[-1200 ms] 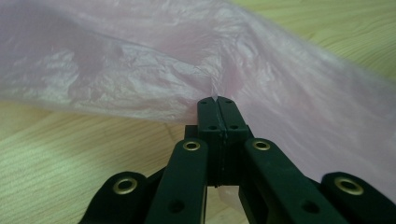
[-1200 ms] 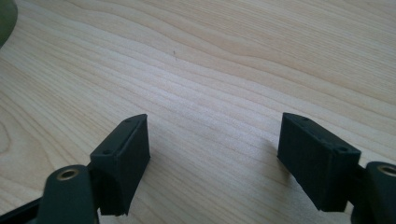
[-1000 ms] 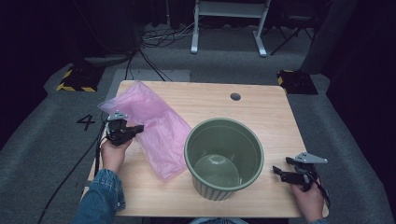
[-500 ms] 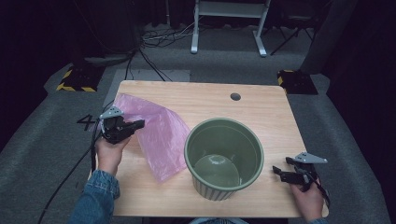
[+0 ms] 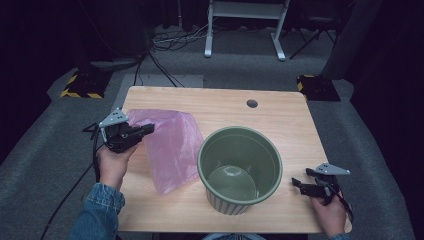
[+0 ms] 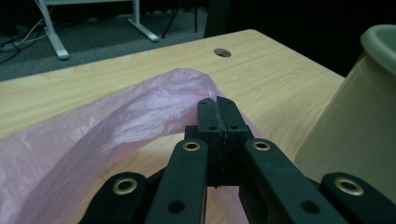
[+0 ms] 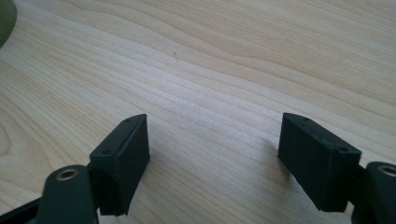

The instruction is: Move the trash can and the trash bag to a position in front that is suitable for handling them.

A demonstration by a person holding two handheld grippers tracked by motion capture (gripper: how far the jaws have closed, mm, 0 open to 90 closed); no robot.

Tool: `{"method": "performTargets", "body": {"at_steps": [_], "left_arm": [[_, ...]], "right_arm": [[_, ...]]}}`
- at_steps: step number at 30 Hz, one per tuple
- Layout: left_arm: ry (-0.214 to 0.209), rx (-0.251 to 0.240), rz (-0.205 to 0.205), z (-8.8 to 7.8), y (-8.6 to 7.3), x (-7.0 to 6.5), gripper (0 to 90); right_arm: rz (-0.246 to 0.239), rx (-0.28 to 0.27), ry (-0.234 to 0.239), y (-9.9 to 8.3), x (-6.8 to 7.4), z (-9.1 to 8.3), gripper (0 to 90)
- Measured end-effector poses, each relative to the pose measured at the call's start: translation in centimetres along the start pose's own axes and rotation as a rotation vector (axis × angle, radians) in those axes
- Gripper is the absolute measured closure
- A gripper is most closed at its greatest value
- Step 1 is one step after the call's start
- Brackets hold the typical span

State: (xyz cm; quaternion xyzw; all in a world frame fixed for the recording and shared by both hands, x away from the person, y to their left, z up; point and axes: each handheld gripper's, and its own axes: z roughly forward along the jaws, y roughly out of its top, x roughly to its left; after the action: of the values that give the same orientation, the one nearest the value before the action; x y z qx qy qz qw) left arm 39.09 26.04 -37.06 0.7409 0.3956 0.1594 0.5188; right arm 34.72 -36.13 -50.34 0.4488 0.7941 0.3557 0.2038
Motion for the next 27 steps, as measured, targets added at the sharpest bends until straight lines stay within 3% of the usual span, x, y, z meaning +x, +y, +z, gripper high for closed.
{"method": "performTargets", "body": {"at_steps": [9,15,17,27], "left_arm": [[-0.03,-0.04,0.013,-1.7,2.0,-1.2,89.6],[-0.021,-0.06,0.033,-2.6,2.9,-1.9,89.6],[-0.005,-0.094,0.047,-3.1,3.3,-2.3,89.7],[-0.004,-0.14,0.052,-4.0,4.7,-3.2,89.6]], "right_arm": [[0.0,0.0,0.0,0.0,0.0,0.0,25.0],[0.0,0.0,0.0,0.0,0.0,0.0,25.0],[0.0,0.0,0.0,0.0,0.0,0.0,25.0],[0.0,0.0,0.0,0.0,0.0,0.0,25.0]]}}
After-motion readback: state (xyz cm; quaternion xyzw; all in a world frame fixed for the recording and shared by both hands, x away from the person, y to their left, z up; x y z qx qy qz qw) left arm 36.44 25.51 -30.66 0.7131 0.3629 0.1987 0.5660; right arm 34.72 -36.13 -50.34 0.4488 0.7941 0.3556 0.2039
